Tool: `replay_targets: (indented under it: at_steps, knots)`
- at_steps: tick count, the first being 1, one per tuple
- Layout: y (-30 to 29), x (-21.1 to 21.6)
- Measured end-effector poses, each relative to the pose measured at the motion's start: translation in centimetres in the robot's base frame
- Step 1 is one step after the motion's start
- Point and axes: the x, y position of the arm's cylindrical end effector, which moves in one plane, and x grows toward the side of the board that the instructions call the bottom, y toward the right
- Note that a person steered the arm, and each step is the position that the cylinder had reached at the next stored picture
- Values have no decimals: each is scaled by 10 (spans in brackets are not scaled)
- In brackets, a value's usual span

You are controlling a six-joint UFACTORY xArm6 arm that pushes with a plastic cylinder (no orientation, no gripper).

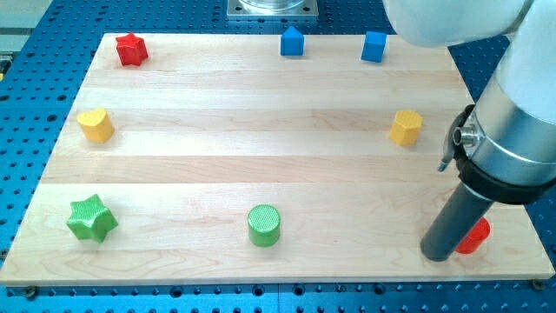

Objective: Move the red circle parallel left to the hexagon

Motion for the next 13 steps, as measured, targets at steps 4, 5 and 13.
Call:
replay_targets:
  at_steps: [4, 5, 13]
  knots:
    - [-8, -66]
    - [20, -69]
    - [90, -65]
